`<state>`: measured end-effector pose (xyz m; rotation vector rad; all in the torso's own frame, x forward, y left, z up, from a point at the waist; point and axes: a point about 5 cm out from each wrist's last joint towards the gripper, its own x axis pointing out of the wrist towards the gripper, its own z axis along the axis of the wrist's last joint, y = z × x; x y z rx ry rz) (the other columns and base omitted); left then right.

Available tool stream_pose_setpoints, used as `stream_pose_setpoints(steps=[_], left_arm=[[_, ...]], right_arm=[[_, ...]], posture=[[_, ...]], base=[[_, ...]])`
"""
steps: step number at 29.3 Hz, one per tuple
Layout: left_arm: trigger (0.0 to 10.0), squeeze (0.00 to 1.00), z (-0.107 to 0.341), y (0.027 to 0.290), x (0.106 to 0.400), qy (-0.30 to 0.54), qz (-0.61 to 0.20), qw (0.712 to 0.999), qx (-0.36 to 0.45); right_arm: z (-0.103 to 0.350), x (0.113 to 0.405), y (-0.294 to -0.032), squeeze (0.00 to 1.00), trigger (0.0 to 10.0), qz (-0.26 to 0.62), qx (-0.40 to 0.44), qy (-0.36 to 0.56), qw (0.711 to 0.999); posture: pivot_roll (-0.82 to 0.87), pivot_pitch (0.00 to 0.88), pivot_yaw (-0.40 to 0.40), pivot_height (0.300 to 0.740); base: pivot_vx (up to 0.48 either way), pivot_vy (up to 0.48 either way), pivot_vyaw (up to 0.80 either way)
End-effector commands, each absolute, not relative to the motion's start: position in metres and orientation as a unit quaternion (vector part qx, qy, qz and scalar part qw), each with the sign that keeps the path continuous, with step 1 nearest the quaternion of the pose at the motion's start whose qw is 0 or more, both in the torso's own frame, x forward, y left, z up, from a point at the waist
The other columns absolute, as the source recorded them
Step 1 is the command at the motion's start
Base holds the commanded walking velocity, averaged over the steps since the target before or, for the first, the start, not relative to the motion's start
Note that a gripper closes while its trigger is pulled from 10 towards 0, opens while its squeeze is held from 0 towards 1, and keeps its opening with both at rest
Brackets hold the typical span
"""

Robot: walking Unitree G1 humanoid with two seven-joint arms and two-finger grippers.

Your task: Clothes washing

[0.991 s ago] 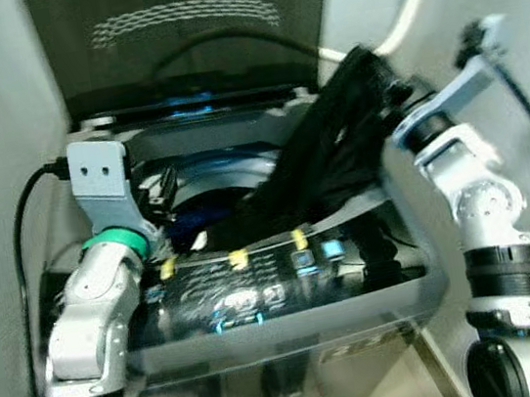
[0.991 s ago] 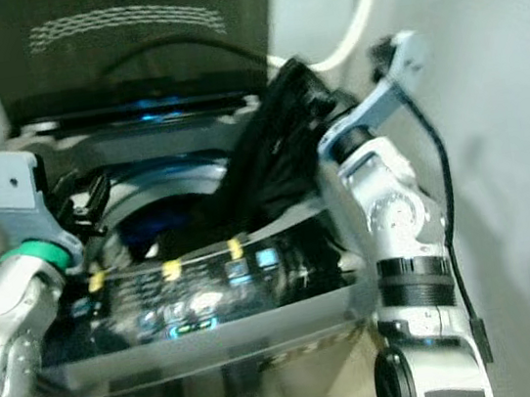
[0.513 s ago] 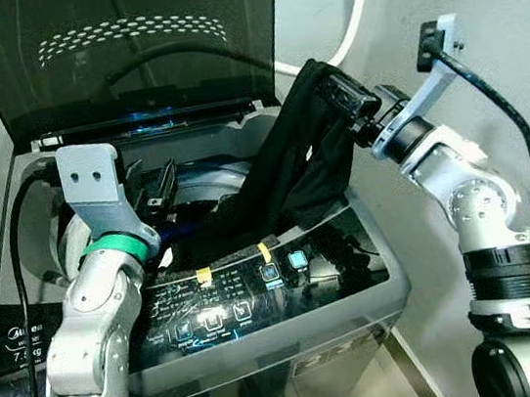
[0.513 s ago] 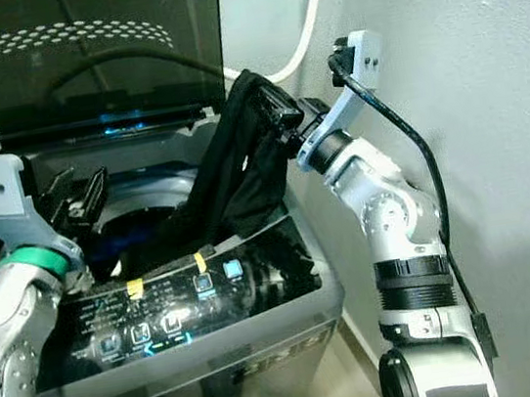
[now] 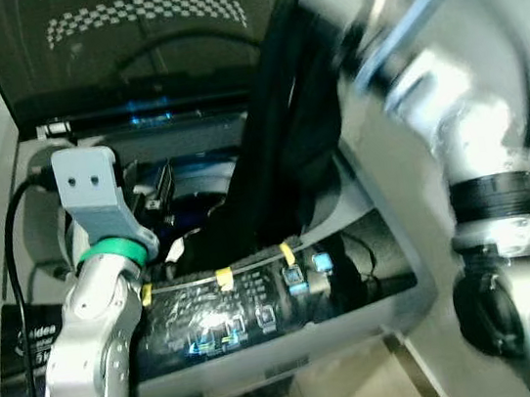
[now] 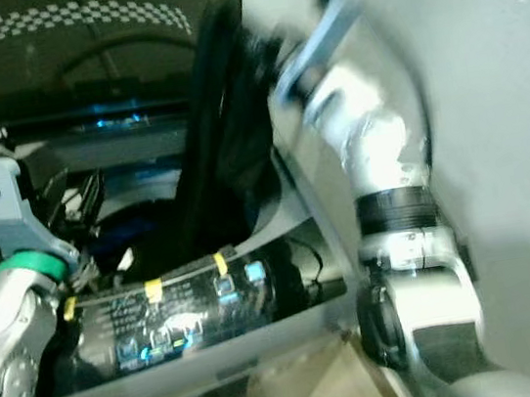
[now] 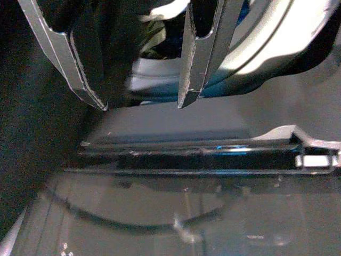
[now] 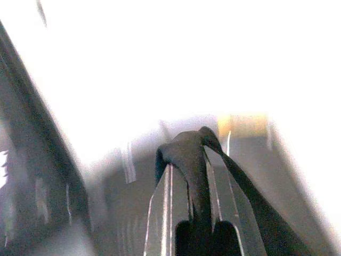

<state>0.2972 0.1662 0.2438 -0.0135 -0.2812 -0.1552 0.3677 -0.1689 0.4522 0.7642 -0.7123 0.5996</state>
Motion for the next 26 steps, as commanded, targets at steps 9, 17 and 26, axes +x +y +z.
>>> stream_pose_setpoints(steps=[9, 17, 26], left_arm=[[10.0, 0.0, 0.24, 0.161, 0.292, -0.121, -0.126, 0.984, 0.034], [10.0, 0.0, 0.248, 0.166, 0.277, -0.008, -0.224, 0.968, 0.117], [10.0, 0.0, 0.263, 0.174, 0.266, 0.047, -0.237, 0.959, 0.149]], right_arm=[[0.425, 0.38, -0.166, 0.0, 10.0, 0.254, 0.152, -0.276, 0.914], [0.348, 0.39, -0.137, 0.0, 10.0, 0.352, 0.045, -0.1, 0.93], [0.318, 0.388, -0.132, 0.0, 10.0, 0.386, 0.046, -0.048, 0.92]], posture=[[0.08, 0.022, -0.075, 0.74], [0.09, 0.016, -0.049, 0.74], [0.1, 0.012, -0.04, 0.74]], base=[[0.0, 0.0, 0.0], [0.0, 0.0, 0.0], [0.0, 0.0, 0.0]])
